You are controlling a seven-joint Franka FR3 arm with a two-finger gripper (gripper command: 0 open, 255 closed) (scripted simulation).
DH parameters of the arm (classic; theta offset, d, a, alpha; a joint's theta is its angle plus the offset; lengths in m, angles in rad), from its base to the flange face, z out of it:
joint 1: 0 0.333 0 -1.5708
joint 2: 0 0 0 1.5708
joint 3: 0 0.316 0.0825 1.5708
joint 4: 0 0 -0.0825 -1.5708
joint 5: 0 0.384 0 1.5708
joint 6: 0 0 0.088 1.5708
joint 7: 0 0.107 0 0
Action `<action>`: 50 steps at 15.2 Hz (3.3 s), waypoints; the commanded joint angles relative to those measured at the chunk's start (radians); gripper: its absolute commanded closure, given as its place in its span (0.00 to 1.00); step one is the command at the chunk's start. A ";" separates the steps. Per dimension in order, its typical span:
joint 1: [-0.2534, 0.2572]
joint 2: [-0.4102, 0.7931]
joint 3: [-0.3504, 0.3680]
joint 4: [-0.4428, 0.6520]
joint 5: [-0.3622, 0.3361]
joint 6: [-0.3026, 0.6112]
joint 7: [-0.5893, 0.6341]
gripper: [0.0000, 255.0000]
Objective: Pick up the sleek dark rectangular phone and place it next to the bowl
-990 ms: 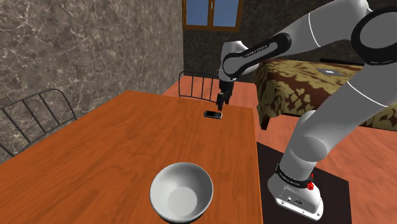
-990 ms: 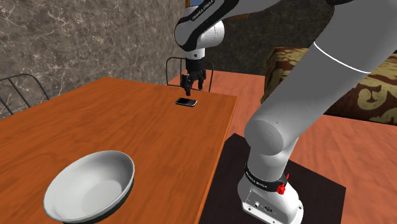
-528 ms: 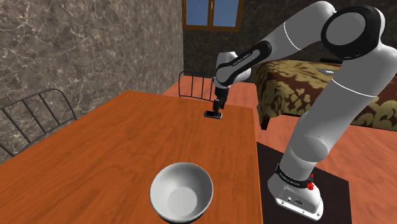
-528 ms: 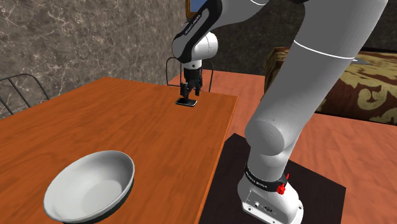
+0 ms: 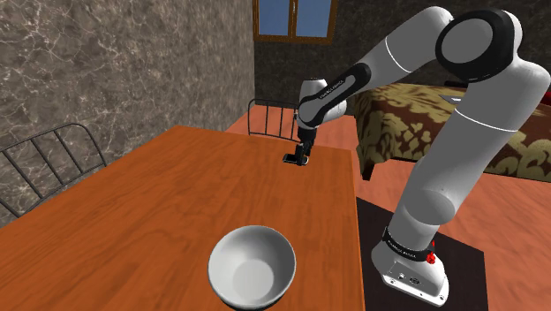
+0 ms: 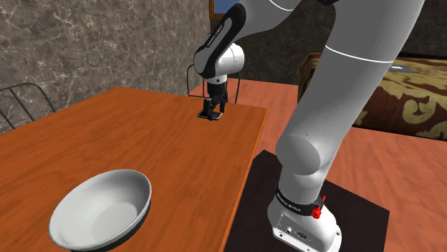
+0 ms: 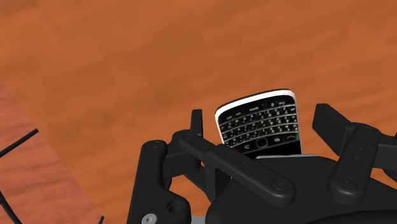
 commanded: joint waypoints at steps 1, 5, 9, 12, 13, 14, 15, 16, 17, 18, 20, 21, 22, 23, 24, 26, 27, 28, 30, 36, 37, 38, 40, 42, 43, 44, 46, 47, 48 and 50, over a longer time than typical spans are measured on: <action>0.000 0.000 0.000 0.000 0.000 0.001 0.000 0.00; 0.000 0.000 0.000 0.000 0.000 0.001 0.000 1.00; 0.000 0.000 0.000 0.000 0.000 0.001 0.000 1.00; 0.000 0.000 0.000 0.000 0.000 0.001 0.000 1.00; 0.000 0.000 0.000 0.000 0.000 0.001 0.000 1.00; -0.001 -0.010 0.001 0.005 -0.003 -0.014 0.002 1.00; -0.001 -0.020 0.002 0.010 -0.006 -0.029 0.005 1.00; -0.002 -0.029 0.003 0.016 -0.008 -0.044 0.007 1.00; -0.002 -0.039 0.004 0.021 -0.011 -0.059 0.009 1.00; -0.003 -0.048 0.005 0.028 -0.013 -0.074 0.011 1.00; -0.003 -0.065 0.007 0.040 -0.017 -0.104 0.014 1.00; -0.004 -0.073 0.008 0.047 -0.019 -0.119 0.016 1.00; -0.004 -0.081 0.009 0.054 -0.020 -0.133 0.018 1.00; -0.004 -0.089 0.010 0.061 -0.022 -0.148 0.019 1.00; -0.005 -0.097 0.011 0.068 -0.023 -0.163 0.021 1.00; -0.005 -0.111 0.013 0.083 -0.026 -0.192 0.023 1.00; -0.005 -0.118 0.014 0.091 -0.027 -0.206 0.024 1.00; -0.006 -0.124 0.015 0.100 -0.028 -0.221 0.025 1.00; -0.006 -0.136 0.017 0.117 -0.029 -0.250 0.027 1.00; -0.006 -0.166 0.024 0.172 -0.032 -0.335 0.032 1.00; -0.006 -0.170 0.025 0.182 -0.032 -0.349 0.033 1.00; -0.006 -0.174 0.026 0.192 -0.033 -0.363 0.033 1.00; -0.006 -0.181 0.027 0.213 -0.033 -0.391 0.034 1.00; -0.005 -0.187 0.029 0.235 -0.033 -0.418 0.035 1.00; -0.005 -0.188 0.030 0.237 -0.033 -0.422 0.035 1.00; 0.001 -0.214 0.045 0.213 -0.033 -0.423 0.058 1.00; 0.014 -0.263 0.078 0.166 -0.030 -0.427 0.104 1.00; 0.021 -0.287 0.095 0.145 -0.027 -0.430 0.127 1.00; 0.028 -0.310 0.113 0.124 -0.023 -0.433 0.150 1.00; 0.044 -0.354 0.148 0.086 -0.012 -0.440 0.196 1.00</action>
